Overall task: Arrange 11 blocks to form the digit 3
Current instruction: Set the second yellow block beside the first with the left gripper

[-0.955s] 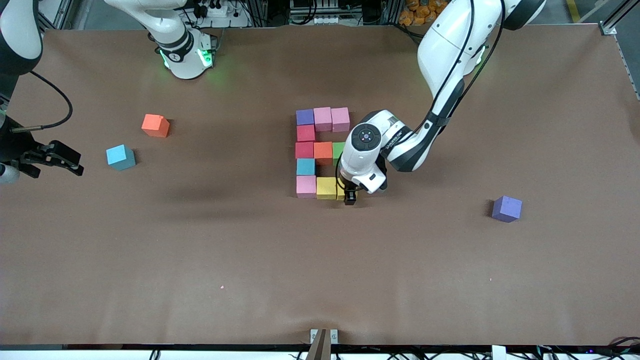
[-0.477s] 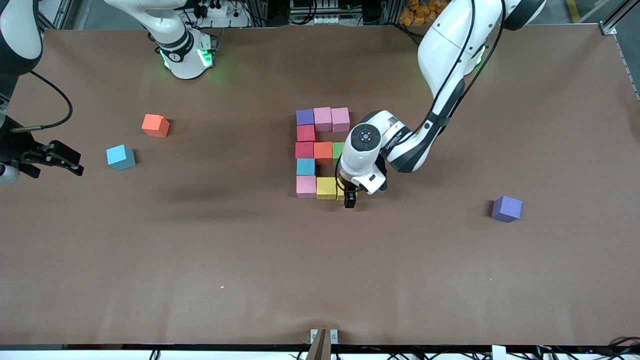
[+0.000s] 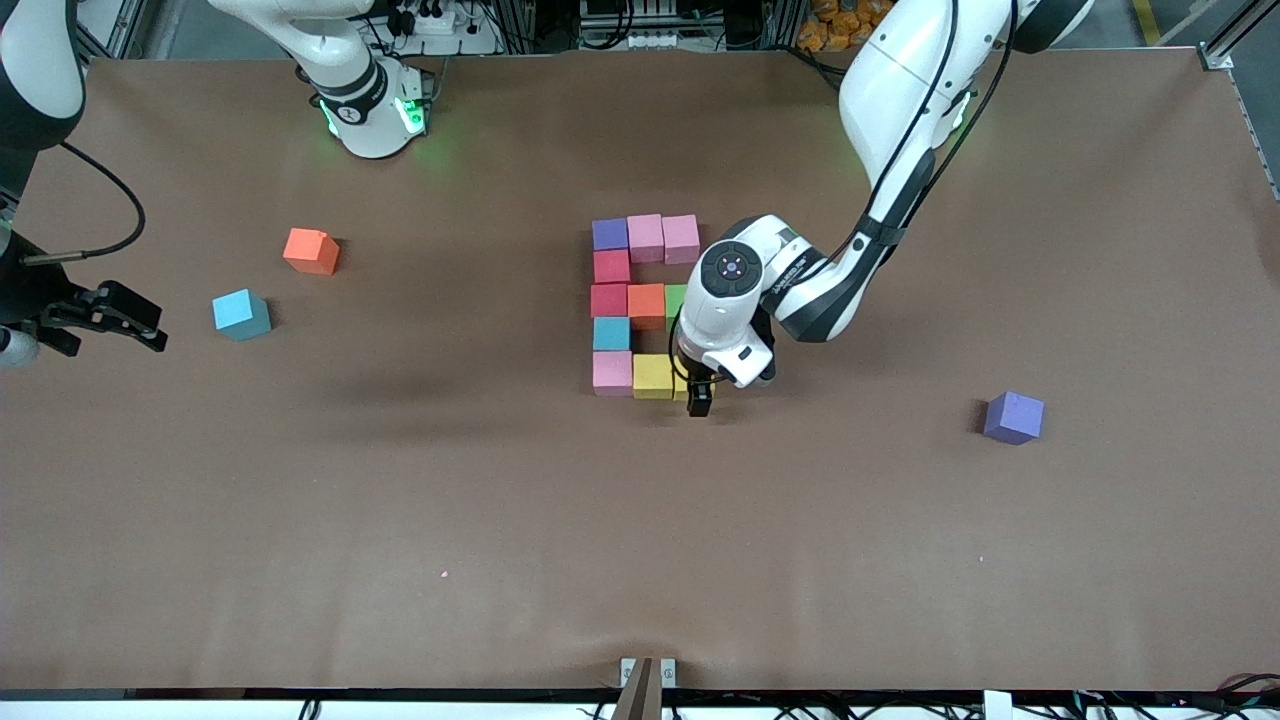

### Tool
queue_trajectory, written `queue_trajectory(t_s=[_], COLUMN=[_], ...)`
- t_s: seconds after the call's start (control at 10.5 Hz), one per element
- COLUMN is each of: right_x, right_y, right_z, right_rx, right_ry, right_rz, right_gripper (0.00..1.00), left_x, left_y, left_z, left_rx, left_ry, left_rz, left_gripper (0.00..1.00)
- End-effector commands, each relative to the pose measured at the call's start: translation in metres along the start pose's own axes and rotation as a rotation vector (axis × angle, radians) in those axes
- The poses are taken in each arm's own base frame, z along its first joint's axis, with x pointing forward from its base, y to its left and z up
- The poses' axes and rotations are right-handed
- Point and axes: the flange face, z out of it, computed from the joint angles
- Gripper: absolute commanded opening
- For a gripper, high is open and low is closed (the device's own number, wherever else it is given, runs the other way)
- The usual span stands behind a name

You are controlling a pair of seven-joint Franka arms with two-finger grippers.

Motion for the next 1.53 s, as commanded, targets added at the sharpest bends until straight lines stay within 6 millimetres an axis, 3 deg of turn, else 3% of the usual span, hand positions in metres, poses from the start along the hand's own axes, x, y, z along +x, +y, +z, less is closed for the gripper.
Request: queue_trajectory(t_s=[0.0, 0.48, 0.76, 1.05, 1.43], right_x=[-0.005, -0.003, -0.006, -0.022, -0.021], right_y=[-0.001, -0.003, -0.004, 0.0, 0.001], right_z=[-0.004, -0.001, -0.006, -0.026, -0.02], right_rx=[0.01, 0.01, 0.011, 0.01, 0.007], right_ry=[0.005, 0.005, 0.002, -0.021, -0.04], right_rz=[0.012, 0.009, 0.006, 0.005, 0.012], right_gripper=[1.0, 1.0, 1.0, 1.0, 1.0], left_x=[-0.002, 0.004, 0.026, 0.038, 0.059], left_y=[0.002, 0.013, 0.03, 0.04, 0.051], left_z=[-0.031, -0.096, -0.137, -0.156, -0.179], left_rx=[-0.019, -0.061, -0.078, -0.094, -0.096], left_ry=[0.023, 0.044, 0.067, 0.072, 0.091], left_rz=[-0.005, 0.128, 0.24, 0.332, 0.485], left_gripper=[1.0, 1.0, 1.0, 1.0, 1.0])
